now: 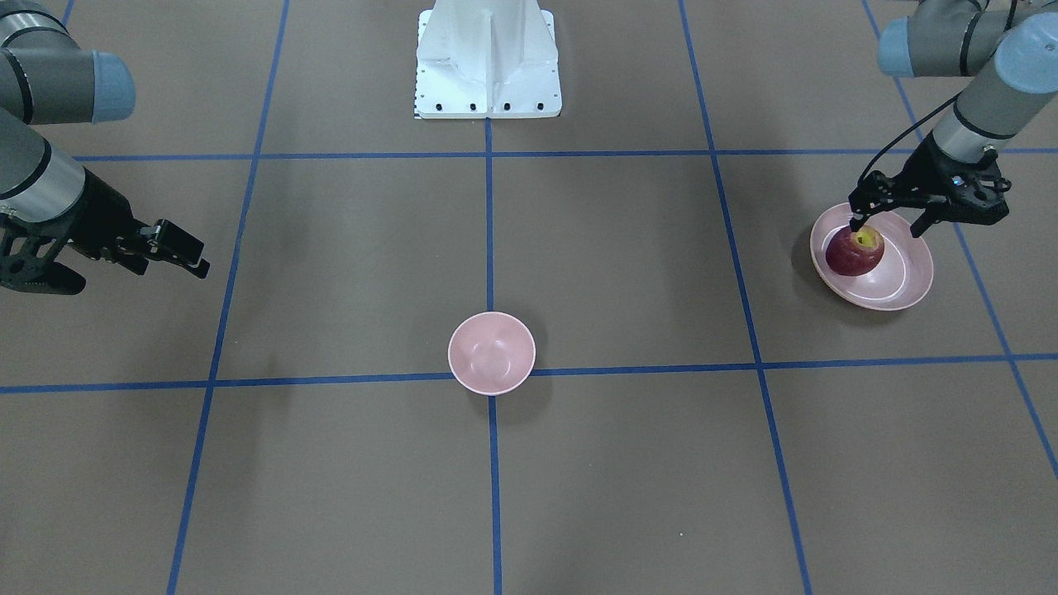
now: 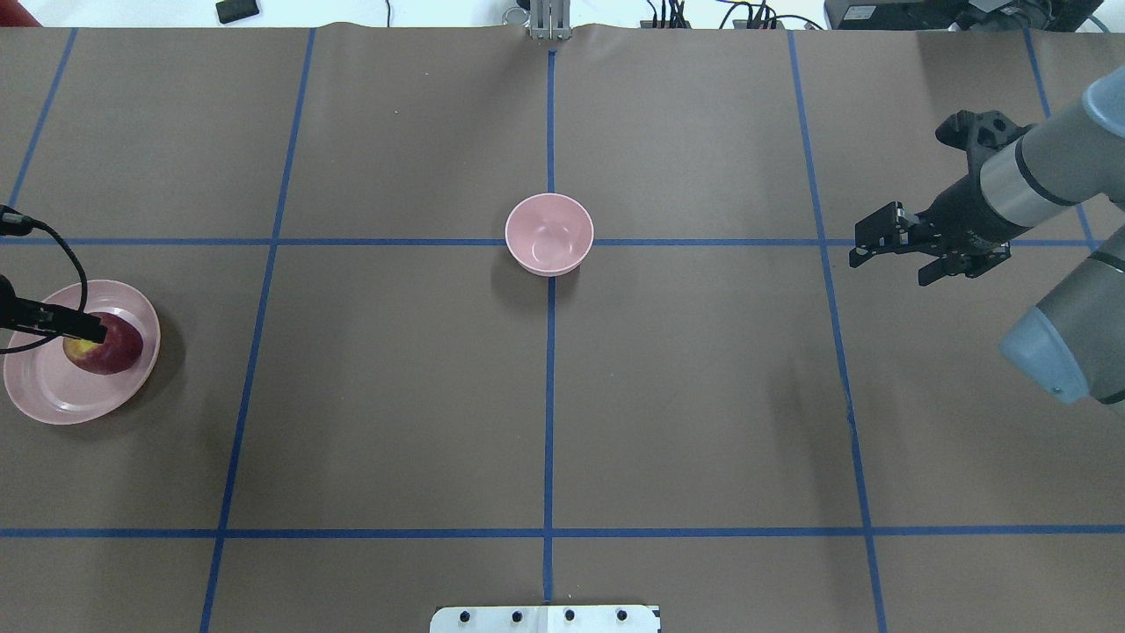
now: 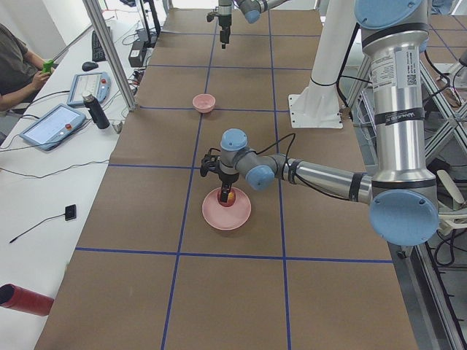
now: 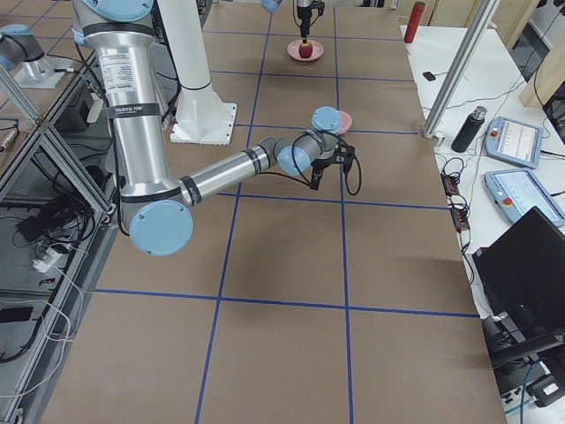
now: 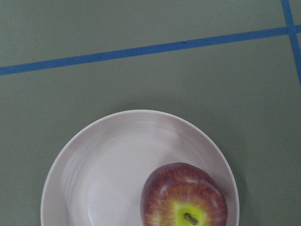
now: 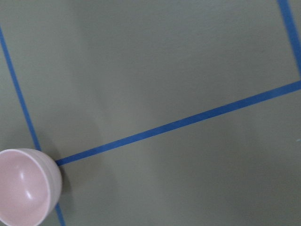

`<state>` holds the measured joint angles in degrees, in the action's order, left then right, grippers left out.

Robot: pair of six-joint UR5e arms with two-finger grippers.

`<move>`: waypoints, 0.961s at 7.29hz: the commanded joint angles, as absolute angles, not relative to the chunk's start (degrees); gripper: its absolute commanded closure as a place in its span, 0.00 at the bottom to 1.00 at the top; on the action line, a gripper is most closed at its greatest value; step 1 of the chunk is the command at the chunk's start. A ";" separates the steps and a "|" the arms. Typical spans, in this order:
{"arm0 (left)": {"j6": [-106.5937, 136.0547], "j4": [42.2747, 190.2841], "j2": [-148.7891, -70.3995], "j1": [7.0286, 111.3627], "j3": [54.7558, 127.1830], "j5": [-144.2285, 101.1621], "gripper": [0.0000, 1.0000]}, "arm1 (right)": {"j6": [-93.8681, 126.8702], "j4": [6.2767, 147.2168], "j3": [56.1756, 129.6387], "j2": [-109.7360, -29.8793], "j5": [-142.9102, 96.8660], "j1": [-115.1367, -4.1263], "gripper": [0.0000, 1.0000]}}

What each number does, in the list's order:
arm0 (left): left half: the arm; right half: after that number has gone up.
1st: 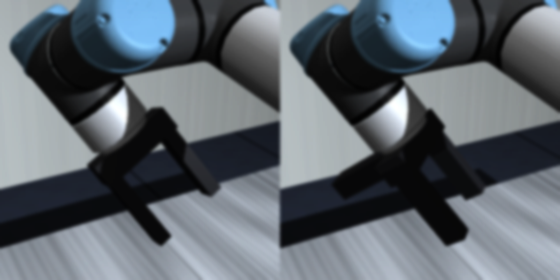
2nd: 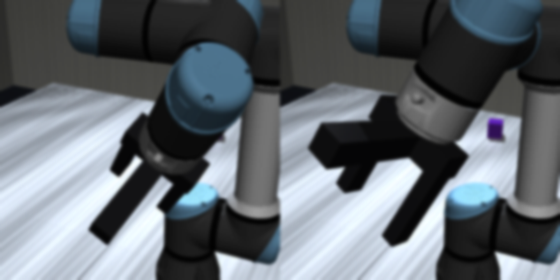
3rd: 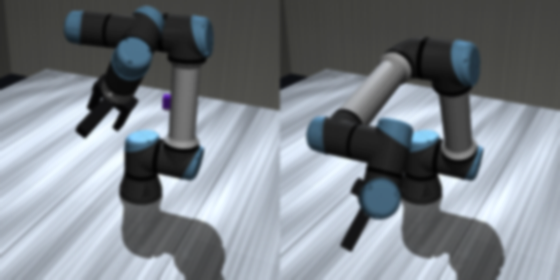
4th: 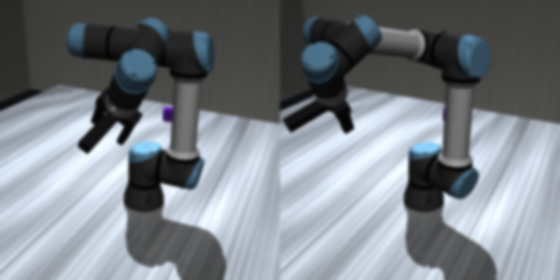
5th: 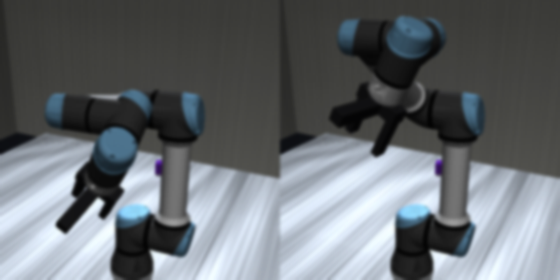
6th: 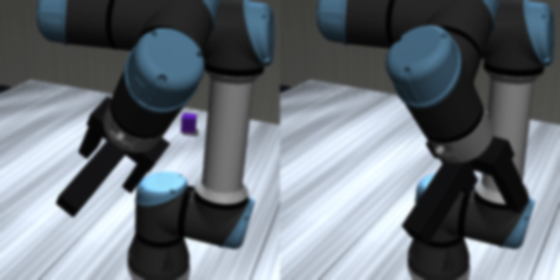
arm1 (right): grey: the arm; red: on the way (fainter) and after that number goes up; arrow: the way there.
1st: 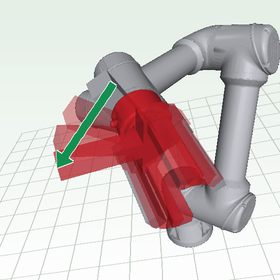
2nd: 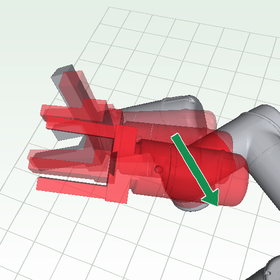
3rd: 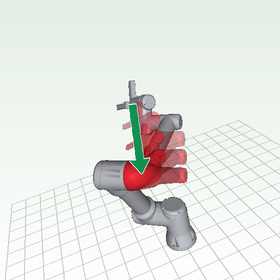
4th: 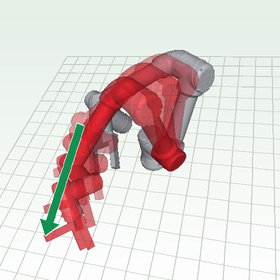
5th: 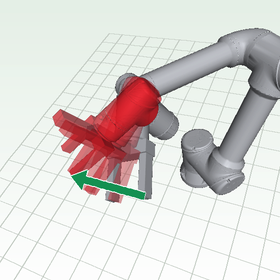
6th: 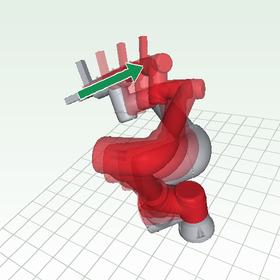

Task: Move apple from plate to bowl
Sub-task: 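Lower the left gripper over the red apple on the plate and grasp it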

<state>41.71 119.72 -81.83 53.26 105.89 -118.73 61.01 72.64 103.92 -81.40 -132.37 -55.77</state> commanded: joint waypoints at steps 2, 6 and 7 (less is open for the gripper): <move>42.45 119.62 -82.88 50.54 104.07 -116.46 0.02 | 60.73 72.60 103.89 -82.00 -132.19 -55.81 0.00; 42.71 119.62 -85.08 49.84 101.34 -116.54 0.02 | 60.73 72.60 103.89 -81.91 -132.28 -55.81 0.00; 42.37 119.71 -85.08 49.66 100.90 -116.54 0.02 | 60.73 72.60 103.89 -81.91 -132.19 -55.81 0.00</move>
